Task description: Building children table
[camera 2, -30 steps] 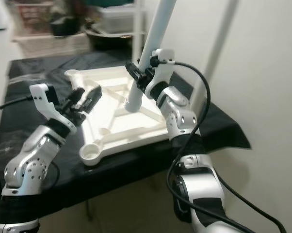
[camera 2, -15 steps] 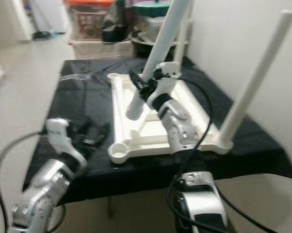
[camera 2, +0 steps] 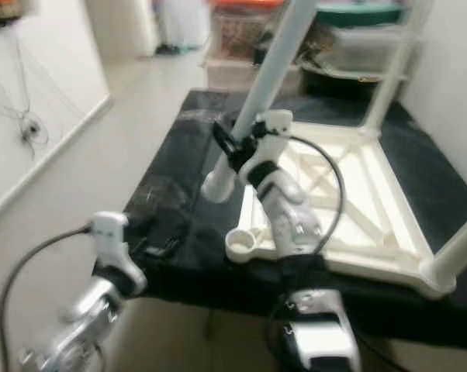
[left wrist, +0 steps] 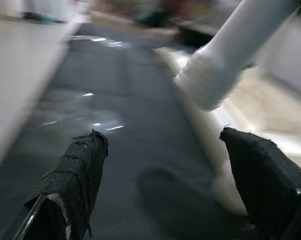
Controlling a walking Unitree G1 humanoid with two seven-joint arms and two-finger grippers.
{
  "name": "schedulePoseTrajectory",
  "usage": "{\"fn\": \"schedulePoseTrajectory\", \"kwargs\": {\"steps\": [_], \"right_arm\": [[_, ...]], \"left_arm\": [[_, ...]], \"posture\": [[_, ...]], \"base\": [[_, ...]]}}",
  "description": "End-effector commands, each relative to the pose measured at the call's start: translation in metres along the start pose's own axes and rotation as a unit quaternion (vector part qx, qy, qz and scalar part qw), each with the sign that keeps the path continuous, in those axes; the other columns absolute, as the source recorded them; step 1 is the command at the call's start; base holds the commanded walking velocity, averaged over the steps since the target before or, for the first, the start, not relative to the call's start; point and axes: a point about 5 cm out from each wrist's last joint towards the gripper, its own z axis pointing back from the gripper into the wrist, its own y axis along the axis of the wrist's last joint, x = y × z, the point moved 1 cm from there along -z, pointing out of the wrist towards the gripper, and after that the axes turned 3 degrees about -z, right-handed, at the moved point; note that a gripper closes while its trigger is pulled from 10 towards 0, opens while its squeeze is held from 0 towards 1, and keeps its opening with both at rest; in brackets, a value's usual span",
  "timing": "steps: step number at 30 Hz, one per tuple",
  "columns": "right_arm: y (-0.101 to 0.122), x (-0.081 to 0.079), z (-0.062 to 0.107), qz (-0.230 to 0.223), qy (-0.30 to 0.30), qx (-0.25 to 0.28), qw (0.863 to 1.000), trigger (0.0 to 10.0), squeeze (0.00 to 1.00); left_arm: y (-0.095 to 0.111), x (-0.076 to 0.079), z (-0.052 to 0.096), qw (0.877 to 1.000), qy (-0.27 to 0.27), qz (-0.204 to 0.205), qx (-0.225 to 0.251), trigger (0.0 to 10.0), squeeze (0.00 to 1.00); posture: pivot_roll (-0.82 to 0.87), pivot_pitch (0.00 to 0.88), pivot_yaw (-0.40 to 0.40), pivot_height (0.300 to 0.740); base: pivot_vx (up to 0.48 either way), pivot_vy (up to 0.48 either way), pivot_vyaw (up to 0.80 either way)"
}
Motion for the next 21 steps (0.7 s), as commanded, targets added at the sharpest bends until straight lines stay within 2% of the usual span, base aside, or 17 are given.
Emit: {"fn": "schedulePoseTrajectory", "kwargs": {"steps": [1,9,11,13,19,21], "right_arm": [[0.007,0.005,0.001,0.006,-0.006,0.004,1.0,10.0,0.0],[0.018,0.025,0.002,0.023,-0.028,0.003,0.999,10.0,0.0],[0.019,0.03,0.003,0.021,-0.03,0.001,0.999,10.0,0.0],[0.019,0.036,0.005,0.026,-0.033,-0.001,0.999,10.0,0.0],[0.02,0.039,0.005,0.039,-0.018,-0.016,0.999,10.0,0.0],[0.02,0.039,0.004,0.044,-0.012,-0.021,0.999,10.0,0.0]], "left_arm": [[0.0,0.006,0.0,1.0,-0.006,0.002,-0.002,10.0,0.0],[-0.004,0.011,0.013,1.0,0.002,0.0,-0.014,10.0,0.0],[-0.005,0.014,0.018,1.0,-0.001,-0.006,-0.019,10.0,0.0],[-0.008,0.016,0.023,1.0,-0.002,-0.012,-0.027,10.0,0.0],[-0.007,0.022,0.033,0.999,-0.008,-0.024,-0.034,10.0,0.0],[-0.007,0.023,0.035,0.999,-0.007,-0.025,-0.036,10.0,0.0]], "posture": [[0.12,0.0,-0.047,0.74],[0.12,0.013,-0.038,0.74],[0.13,0.032,-0.04,0.74],[0.13,0.046,-0.038,0.74],[0.14,0.08,-0.039,0.74],[0.14,0.096,-0.039,0.74]], "base": [[0.0,0.0,0.6],[0.0,0.0,0.0],[0.0,0.0,-0.8],[0.0,0.0,0.0],[0.0,0.0,0.0],[0.0,0.0,-0.8]]}}
